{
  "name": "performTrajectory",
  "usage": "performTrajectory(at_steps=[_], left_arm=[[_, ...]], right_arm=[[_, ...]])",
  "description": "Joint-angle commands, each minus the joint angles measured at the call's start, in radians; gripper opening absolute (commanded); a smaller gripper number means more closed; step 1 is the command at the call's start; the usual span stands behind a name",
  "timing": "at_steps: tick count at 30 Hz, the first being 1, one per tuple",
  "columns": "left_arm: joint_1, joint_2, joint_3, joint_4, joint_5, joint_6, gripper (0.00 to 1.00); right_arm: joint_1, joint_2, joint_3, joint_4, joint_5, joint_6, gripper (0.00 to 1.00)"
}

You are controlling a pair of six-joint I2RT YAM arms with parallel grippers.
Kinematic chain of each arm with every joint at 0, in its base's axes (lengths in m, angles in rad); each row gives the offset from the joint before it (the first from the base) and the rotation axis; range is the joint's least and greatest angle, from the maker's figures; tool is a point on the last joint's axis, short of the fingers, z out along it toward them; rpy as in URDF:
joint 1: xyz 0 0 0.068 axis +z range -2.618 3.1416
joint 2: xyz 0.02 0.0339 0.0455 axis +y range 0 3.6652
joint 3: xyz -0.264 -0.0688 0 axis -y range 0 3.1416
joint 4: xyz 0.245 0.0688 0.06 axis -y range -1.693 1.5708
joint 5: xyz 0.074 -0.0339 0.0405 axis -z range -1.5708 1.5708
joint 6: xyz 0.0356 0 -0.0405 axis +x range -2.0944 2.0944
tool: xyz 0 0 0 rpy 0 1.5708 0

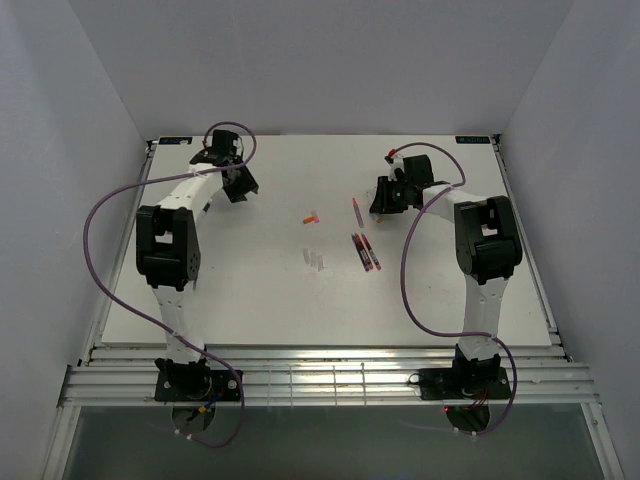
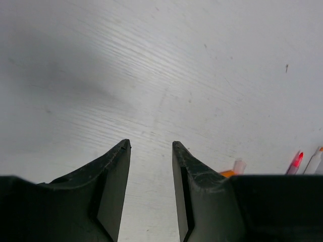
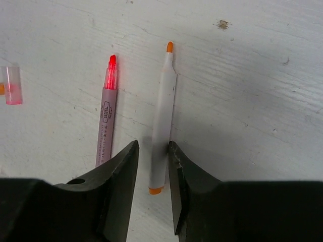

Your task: Open the pen caps

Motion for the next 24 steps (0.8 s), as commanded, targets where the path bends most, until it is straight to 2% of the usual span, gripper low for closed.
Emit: performTrajectory(at_steps=[1, 7, 13, 16, 18, 19, 22, 24], left_arm=[[0.095, -0.13, -0.027, -0.007, -0.046, 0.028, 0.5], [0.158, -0.138, -0.041, -0.022, -0.088, 0.08, 0.52], [0.161, -0.124, -0.057, -0.013, -0.136, 0.278, 0.52], [0.161, -0.175, -0.172, 0.076, -0.174, 0.379, 0.51], [0.161, -0.229, -0.257, 0.197, -0.214, 0.455, 0.51], [0.161, -0.241, -0.319, 0.23, -0.266, 0.474, 0.51], [0.166, -0.244, -0.358, 0.297, -0.357, 0.512, 0.51], [0.166, -0.22, -0.351, 0.298, -0.358, 0.513, 0.51]], right_arm=[[-0.002, 0.023, 0.015, -0.017, -0.009, -0.007, 0.39], [0.001, -0.029, 0.009, -0.001, -0.032, 0.009, 0.51], [0.014, -0.159, -0.061, 0.025, -0.038, 0.039, 0.59], [0.029, -0.254, -0.159, 0.057, -0.053, 0.059, 0.61], [0.053, -0.311, -0.221, 0.103, -0.031, 0.059, 0.62], [0.061, -0.367, -0.283, 0.117, -0.024, 0.058, 0.62], [0.092, -0.463, -0.398, 0.167, -0.024, 0.07, 0.63], [0.112, -0.503, -0.452, 0.215, -0.043, 0.091, 0.63]])
